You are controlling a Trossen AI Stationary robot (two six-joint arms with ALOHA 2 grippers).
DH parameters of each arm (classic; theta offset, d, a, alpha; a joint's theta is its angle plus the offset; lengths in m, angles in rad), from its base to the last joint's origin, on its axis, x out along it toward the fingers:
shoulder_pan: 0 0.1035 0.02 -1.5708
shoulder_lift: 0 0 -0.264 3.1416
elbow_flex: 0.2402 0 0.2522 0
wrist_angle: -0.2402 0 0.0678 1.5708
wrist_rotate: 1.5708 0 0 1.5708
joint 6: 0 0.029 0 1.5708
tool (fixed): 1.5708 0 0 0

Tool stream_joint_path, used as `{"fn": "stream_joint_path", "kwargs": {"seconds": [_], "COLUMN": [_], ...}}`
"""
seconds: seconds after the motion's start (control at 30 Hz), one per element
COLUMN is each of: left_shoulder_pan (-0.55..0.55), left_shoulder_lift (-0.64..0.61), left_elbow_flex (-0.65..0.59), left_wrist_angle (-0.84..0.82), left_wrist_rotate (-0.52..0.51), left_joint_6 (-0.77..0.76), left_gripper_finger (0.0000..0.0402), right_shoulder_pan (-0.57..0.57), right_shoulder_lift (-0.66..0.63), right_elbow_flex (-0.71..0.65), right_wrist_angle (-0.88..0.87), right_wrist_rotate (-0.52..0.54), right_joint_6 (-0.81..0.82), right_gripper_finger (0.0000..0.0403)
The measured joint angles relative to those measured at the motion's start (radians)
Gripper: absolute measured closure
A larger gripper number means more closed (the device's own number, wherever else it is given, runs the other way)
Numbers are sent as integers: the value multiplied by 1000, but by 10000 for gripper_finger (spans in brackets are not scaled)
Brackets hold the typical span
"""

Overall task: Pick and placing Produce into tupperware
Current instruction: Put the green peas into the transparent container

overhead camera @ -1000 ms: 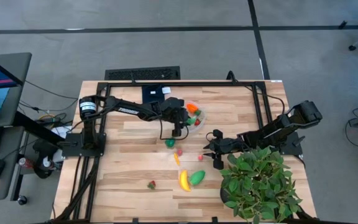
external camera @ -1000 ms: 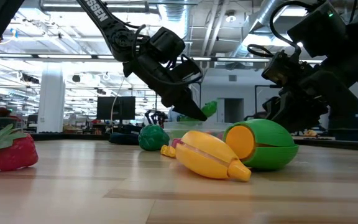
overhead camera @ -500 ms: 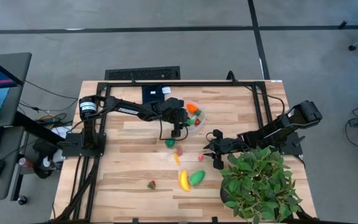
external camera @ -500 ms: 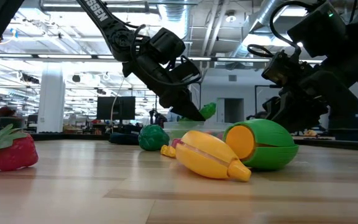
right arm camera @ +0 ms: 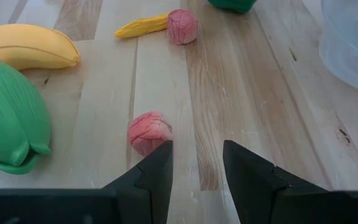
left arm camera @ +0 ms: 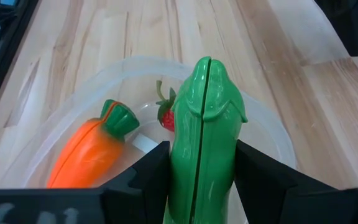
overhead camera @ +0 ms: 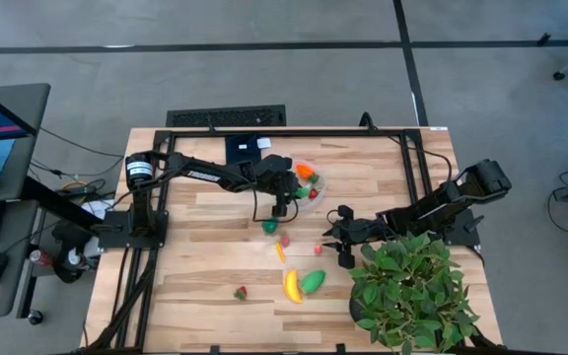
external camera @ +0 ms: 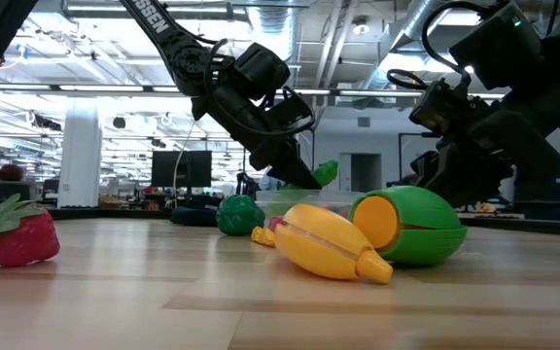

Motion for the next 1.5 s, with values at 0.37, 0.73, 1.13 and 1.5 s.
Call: {"fn": "stream_joint_path", "kwargs": {"seconds": [0.37, 0.73, 1.13, 1.5], "left_shoulder_pan": [0, 0, -4, -4], "left_shoulder_lift": [0, 0, 0, 0], "left_elbow_flex": [0, 0, 0, 0], "left_wrist_angle": [8, 13, 26, 27], "left_wrist_rotate": [2, -30, -33, -29], "left_joint_6": [2, 41, -31, -30], "left_gripper_finger": [252, 252, 252, 252], "right_shoulder_pan": [0, 0, 0, 0], "right_shoulder_lift": [0, 0, 0, 0], "right_elbow_flex": [0, 0, 0, 0], "right_wrist_angle": [0, 0, 0, 0], "right_wrist_rotate": [0, 0, 0, 0], "right_joint_6": [0, 0, 0, 0], "right_gripper_finger": [269, 269, 269, 269]}}
